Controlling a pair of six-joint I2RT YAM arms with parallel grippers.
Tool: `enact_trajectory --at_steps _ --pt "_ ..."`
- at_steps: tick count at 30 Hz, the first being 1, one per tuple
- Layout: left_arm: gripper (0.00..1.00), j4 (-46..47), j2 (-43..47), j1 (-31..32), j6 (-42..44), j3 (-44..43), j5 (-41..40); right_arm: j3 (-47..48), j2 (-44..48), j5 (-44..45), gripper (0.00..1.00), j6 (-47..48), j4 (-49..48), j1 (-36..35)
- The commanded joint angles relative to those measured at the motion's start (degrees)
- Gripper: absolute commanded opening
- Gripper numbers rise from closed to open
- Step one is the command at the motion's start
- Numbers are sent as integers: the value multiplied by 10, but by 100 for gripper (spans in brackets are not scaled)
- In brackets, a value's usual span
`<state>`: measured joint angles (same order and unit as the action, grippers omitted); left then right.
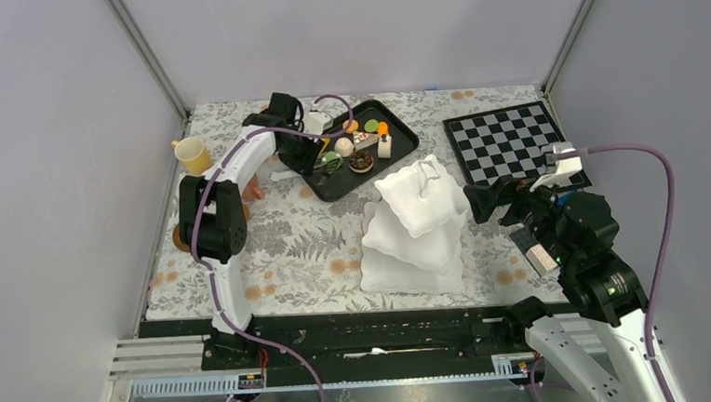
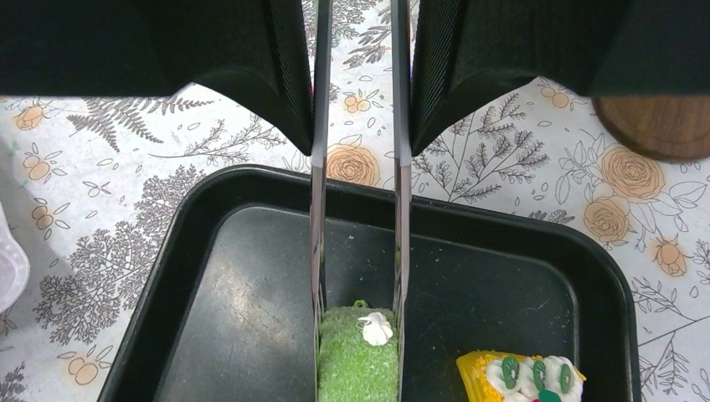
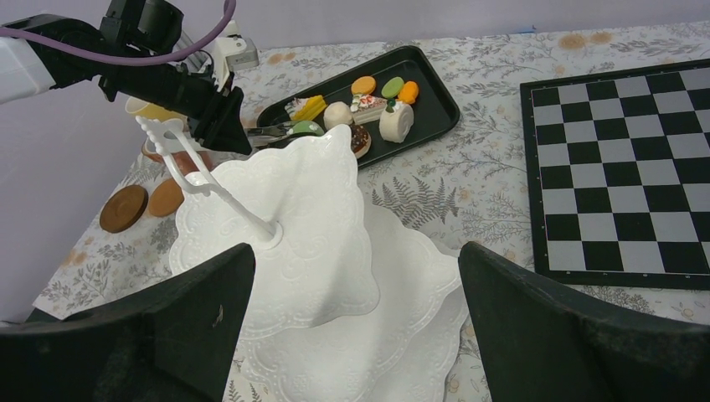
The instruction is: Serve the afternoon tea
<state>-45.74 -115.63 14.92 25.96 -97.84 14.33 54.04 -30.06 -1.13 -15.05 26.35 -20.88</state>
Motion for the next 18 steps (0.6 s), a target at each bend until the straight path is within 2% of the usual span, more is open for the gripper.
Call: enact_trajectory --at_steps 1,6,9,12,16,18 --pt "34 34 53 -3 -22 4 11 13 9 -4 98 -10 -13 -4" --pt "29 52 94 -2 -77 31 -35 14 14 -7 98 -15 -12 -5" --pt "27 60 137 -2 -160 48 -102 15 15 -8 98 -15 -12 -4" --pt "25 30 189 1 -240 80 -127 19 15 -12 98 -15 -13 -4" --pt "26 5 308 3 -316 192 -107 20 22 -18 98 -19 -12 -4" --pt "26 13 375 9 -347 265 -61 16 30 -16 98 -24 -12 -4"
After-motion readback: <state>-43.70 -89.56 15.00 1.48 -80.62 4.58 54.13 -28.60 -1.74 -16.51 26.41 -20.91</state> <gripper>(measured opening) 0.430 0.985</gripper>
